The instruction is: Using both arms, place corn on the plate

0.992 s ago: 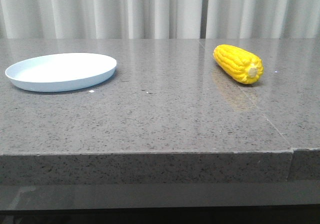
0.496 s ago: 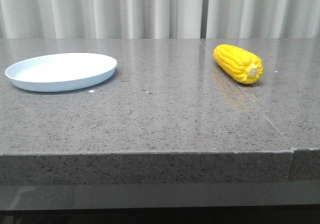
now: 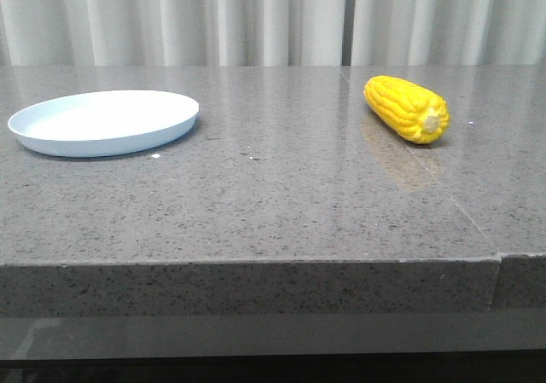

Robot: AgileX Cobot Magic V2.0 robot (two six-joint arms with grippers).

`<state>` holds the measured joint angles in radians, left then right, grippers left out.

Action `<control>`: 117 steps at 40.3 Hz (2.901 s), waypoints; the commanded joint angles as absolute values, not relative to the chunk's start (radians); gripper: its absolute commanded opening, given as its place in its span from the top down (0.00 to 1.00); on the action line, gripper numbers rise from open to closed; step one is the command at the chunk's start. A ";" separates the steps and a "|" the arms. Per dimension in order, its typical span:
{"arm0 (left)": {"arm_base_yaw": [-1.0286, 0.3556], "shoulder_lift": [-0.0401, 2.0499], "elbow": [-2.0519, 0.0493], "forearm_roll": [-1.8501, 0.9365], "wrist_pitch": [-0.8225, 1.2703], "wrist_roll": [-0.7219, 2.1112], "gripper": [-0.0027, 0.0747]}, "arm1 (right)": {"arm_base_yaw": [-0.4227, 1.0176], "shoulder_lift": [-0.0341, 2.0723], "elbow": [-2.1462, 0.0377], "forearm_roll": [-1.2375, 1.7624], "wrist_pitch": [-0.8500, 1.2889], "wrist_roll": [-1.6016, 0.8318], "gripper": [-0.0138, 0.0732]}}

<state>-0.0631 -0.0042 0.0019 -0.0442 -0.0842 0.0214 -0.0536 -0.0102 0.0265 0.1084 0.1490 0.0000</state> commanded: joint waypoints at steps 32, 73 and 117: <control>-0.061 0.449 -0.608 0.012 0.297 0.021 0.99 | -0.057 0.354 -0.578 0.115 0.331 -0.011 0.91; -0.061 0.659 -0.715 -0.009 0.286 0.021 0.07 | -0.057 0.354 -0.577 0.115 0.348 -0.011 0.11; -0.137 1.731 -1.419 -0.101 0.833 0.013 0.07 | -0.057 0.354 -0.577 0.115 0.348 -0.011 0.11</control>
<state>-0.1318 1.7716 -1.3836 -0.0879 0.8581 0.0214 -0.0536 0.3375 -0.5415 0.1101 0.4278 0.0000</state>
